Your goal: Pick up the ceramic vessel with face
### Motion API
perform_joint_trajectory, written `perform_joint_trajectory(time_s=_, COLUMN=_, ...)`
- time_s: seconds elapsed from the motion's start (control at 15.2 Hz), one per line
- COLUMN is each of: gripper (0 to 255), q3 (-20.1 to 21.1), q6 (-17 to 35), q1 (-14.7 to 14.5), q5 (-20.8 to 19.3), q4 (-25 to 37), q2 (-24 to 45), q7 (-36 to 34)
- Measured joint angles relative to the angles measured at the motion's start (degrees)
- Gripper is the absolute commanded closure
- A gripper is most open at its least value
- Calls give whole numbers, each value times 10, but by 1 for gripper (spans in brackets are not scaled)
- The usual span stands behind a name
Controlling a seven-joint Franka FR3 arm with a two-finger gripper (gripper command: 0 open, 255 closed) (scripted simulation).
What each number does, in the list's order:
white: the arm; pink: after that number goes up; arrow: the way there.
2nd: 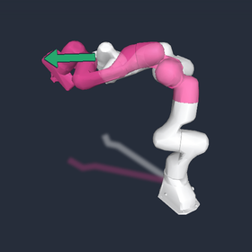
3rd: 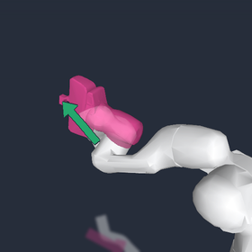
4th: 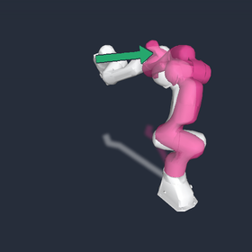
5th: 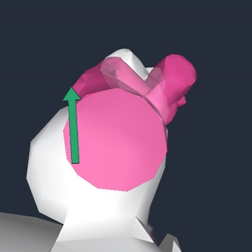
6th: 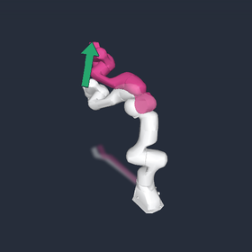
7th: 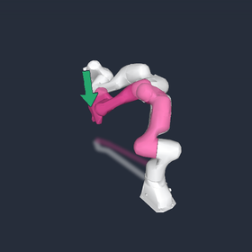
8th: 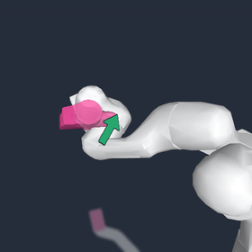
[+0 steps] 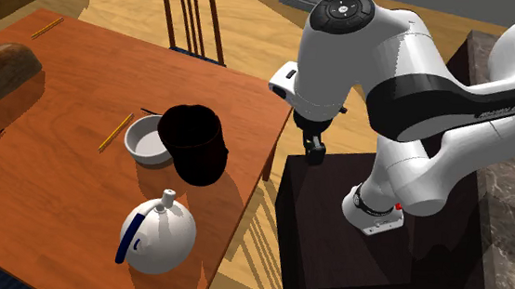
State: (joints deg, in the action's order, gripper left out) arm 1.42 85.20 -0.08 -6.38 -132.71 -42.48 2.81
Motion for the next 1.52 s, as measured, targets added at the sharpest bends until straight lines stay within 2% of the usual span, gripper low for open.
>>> perform_joint_trajectory(time_s=0.26, gripper=0, q3=-5, q6=19, q1=0, q5=2, q4=28, q2=46, q7=5)
perform_joint_trajectory(time_s=0.66, gripper=0, q3=-22, q6=58, q1=1, q5=9, q4=125, q2=183, q7=25)
perform_joint_trajectory(time_s=0.99, gripper=0, q3=-34, q6=74, q1=2, q5=21, q4=229, q2=302, q7=47)
perform_joint_trajectory(time_s=1.52, gripper=0, q3=-43, q6=53, q1=7, q5=50, q4=429, q2=485, q7=78)
